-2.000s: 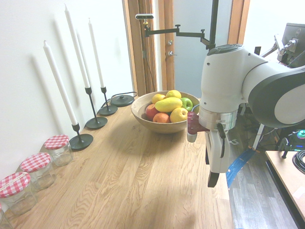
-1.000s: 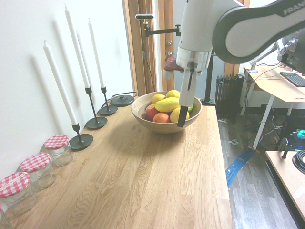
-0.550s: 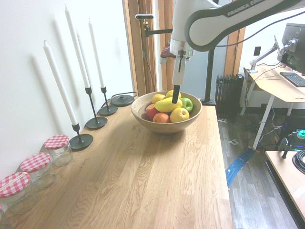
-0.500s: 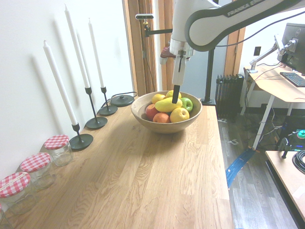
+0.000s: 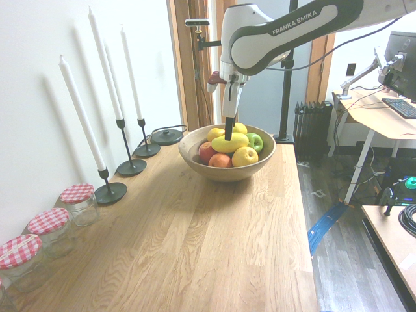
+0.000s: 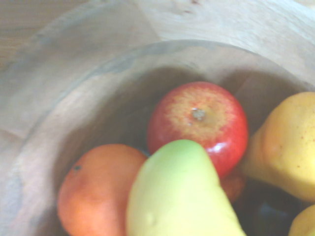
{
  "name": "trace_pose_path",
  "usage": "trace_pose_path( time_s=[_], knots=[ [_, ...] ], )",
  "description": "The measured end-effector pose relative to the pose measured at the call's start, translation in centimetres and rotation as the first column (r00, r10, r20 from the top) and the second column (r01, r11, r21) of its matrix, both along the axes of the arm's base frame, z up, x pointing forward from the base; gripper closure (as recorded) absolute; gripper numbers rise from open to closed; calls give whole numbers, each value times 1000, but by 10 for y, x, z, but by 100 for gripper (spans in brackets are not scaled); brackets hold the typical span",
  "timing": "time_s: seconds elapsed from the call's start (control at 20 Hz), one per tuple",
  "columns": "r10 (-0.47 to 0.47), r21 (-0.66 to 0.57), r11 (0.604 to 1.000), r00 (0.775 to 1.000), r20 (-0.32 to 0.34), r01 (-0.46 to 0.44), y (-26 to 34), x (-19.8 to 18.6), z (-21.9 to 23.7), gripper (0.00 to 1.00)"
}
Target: Take mango out of the basket
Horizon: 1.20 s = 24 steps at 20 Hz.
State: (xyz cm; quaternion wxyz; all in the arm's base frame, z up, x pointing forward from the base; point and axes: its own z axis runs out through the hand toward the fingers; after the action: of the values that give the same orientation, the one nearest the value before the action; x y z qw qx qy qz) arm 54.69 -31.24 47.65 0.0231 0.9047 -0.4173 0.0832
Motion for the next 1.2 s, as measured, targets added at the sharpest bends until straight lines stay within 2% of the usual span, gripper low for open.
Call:
trace_pose_path(
  time_s=[1.2],
  knots=[
    [8, 3, 1000, 1000, 3, -8, -1, 2, 2, 100]
  ],
)
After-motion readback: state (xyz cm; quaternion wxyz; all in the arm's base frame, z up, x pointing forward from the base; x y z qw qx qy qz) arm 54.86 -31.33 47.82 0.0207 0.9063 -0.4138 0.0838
